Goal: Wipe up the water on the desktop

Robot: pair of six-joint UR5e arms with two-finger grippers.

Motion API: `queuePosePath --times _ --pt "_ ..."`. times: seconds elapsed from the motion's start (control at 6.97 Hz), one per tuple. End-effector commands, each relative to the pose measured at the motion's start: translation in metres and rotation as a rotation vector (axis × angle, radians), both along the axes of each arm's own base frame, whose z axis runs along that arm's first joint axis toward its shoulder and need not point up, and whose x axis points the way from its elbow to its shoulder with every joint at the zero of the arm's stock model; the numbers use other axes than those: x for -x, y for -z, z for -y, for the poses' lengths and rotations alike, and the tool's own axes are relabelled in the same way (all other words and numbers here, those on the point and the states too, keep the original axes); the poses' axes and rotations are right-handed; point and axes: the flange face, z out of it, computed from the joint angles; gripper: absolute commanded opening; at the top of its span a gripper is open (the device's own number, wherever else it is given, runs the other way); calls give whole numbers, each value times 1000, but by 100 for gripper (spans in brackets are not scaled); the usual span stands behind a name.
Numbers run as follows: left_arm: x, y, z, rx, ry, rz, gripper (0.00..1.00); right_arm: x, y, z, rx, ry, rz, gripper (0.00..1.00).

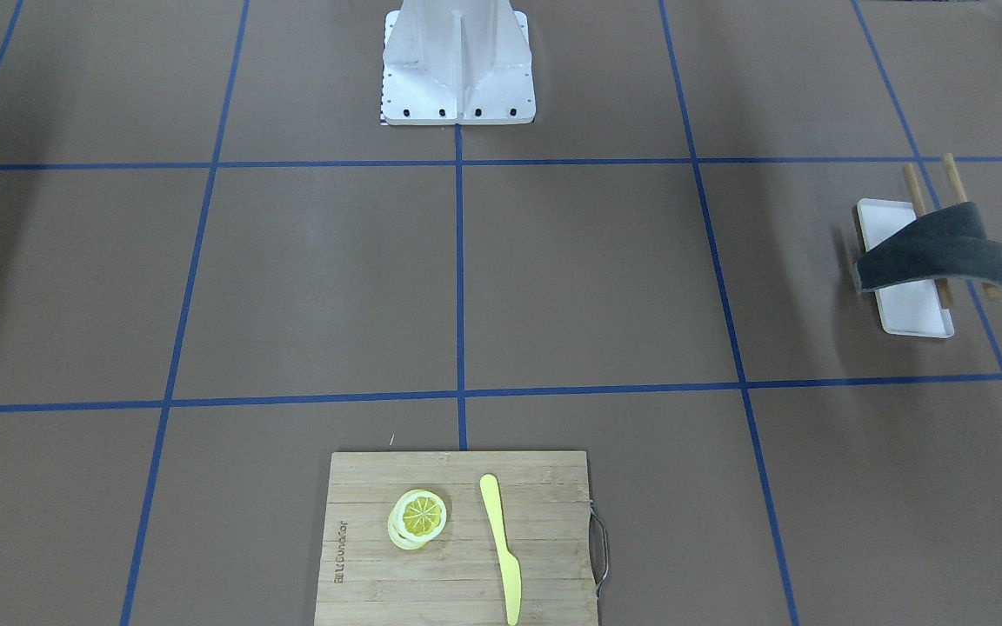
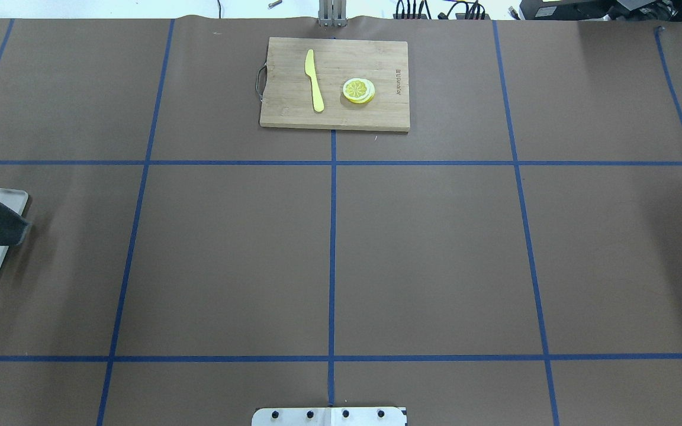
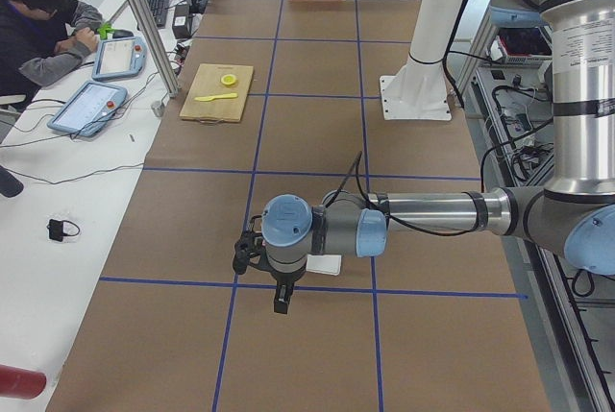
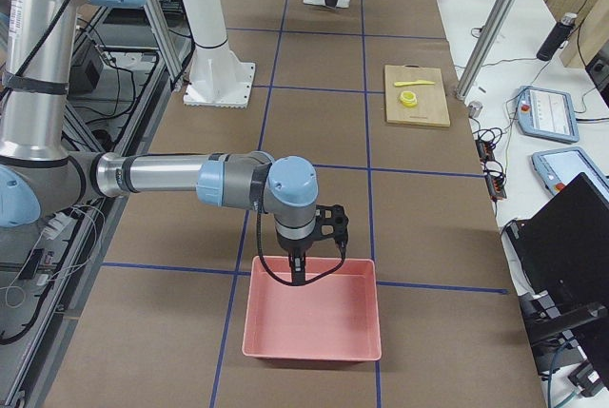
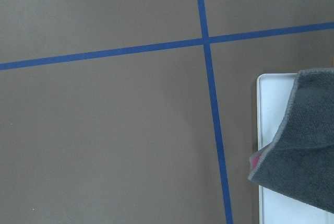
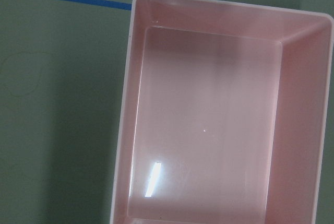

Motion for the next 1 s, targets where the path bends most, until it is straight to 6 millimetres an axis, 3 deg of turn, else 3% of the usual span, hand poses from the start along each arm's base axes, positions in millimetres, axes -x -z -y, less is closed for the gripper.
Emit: queuePosePath --times 0.0,0.57,0.86 --pt "0 0 0 0 0 0 99 0 0 0 0 0 0 100" --pt "0 1 0 -5 -2 0 99 -1 7 -1 -11 -6 -4 100" --pt "0 10 9 -25 -2 9 99 -2 16 3 -23 -17 -7 100"
